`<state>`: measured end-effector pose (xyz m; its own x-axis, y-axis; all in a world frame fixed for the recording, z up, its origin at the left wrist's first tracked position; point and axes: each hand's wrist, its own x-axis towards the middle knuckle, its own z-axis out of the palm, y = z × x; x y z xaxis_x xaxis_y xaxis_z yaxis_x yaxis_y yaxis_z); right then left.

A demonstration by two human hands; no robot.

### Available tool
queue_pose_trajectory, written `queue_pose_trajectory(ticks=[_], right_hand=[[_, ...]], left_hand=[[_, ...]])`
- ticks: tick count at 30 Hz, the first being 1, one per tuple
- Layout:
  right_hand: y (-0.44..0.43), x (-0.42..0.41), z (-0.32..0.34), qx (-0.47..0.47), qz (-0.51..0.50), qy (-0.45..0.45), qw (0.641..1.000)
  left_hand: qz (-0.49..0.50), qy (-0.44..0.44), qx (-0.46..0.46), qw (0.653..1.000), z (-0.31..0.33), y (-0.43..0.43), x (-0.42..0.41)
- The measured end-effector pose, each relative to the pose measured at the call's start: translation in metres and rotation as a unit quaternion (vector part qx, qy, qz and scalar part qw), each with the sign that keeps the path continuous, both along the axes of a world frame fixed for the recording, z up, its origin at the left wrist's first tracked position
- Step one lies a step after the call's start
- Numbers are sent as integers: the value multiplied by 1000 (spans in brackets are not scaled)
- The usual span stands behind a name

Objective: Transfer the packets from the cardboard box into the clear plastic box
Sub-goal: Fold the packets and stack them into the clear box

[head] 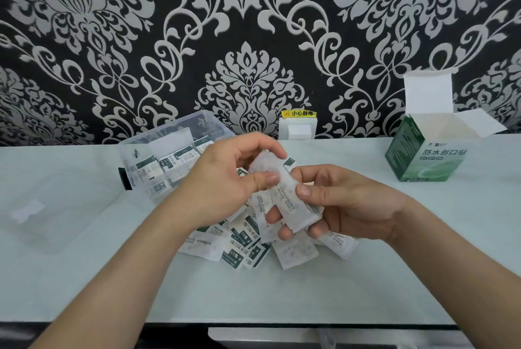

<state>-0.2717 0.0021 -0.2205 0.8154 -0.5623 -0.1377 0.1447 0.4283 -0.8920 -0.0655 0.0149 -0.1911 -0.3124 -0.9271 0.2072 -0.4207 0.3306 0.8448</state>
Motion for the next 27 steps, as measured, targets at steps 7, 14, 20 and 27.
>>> queue_pose_trajectory(ticks=[7,14,20,27], right_hand=[[6,14,3,-2,-65,-26,998],[10,27,0,7,-85,-31,996],[9,31,-3,10,-95,-15,995],[9,32,-1,37,-78,-94,992]], left_hand=[[-34,-87,-28,995,-1,5,6],[-18,-164,-44,985,-4,19,-8],[39,-153,-117,981,-12,18,-6],[-10,-153,-131,979,-8,20,-6]])
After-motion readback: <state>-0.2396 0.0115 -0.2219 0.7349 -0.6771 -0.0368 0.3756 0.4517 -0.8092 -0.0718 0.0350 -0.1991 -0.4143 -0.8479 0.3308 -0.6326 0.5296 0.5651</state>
